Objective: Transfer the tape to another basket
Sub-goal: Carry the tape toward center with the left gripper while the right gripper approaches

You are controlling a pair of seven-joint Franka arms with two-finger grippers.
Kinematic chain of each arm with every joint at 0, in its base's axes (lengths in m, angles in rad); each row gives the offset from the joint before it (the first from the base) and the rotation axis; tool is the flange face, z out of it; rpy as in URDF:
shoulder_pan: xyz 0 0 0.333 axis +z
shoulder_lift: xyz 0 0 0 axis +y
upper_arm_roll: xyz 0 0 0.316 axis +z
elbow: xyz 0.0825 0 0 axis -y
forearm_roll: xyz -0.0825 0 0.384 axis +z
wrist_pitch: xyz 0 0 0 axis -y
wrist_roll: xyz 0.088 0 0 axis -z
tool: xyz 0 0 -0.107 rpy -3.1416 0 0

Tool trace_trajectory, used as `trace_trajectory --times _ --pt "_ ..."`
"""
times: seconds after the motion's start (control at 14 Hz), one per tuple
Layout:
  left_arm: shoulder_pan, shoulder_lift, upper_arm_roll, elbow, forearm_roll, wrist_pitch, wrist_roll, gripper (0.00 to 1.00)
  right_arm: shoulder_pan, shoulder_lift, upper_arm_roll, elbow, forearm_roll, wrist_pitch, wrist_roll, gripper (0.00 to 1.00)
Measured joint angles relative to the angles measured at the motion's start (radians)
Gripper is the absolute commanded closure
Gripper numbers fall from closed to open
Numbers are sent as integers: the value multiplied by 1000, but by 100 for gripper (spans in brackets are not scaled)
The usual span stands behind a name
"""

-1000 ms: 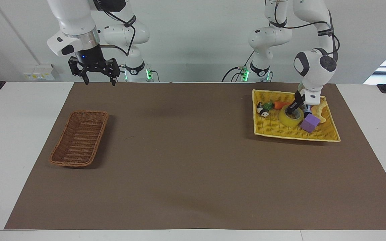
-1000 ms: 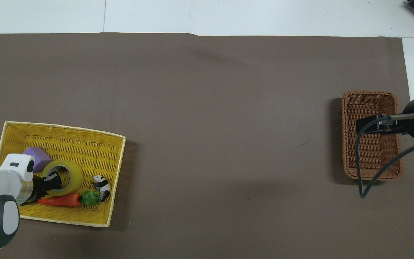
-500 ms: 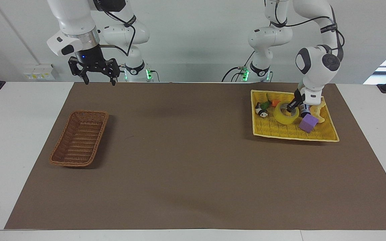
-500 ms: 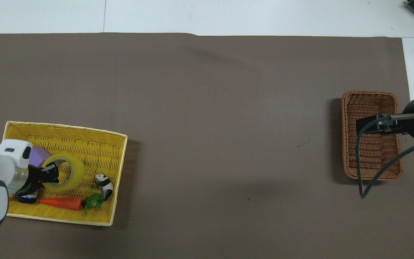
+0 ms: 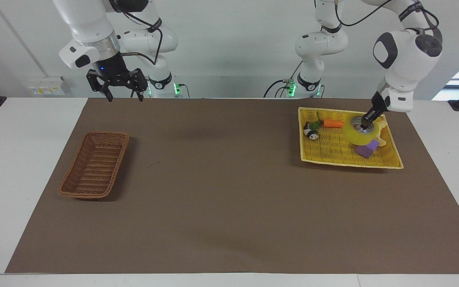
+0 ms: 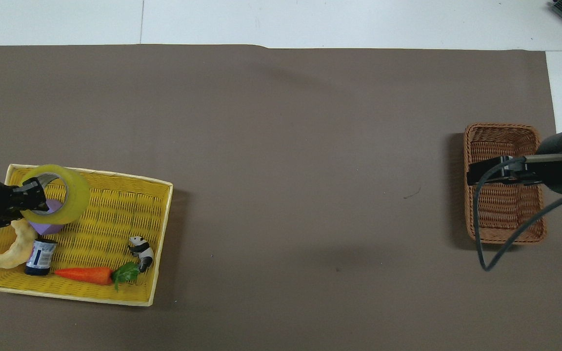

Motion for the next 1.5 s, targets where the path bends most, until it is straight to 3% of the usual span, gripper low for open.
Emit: trace_trajectory --times 0.43,0.57,1.14,1.5 --pt "-57 183 -8 340 -72 -215 187 100 2 0 2 -33 197 11 10 0" --pt "-57 228 -6 401 -135 -244 283 100 2 0 2 -49 265 35 74 0" --pt "-121 233 -15 379 -332 -285 450 100 63 1 11 -118 477 182 288 0" --pt "-139 200 -13 308 -510 -302 467 100 175 3 13 -188 554 384 419 0"
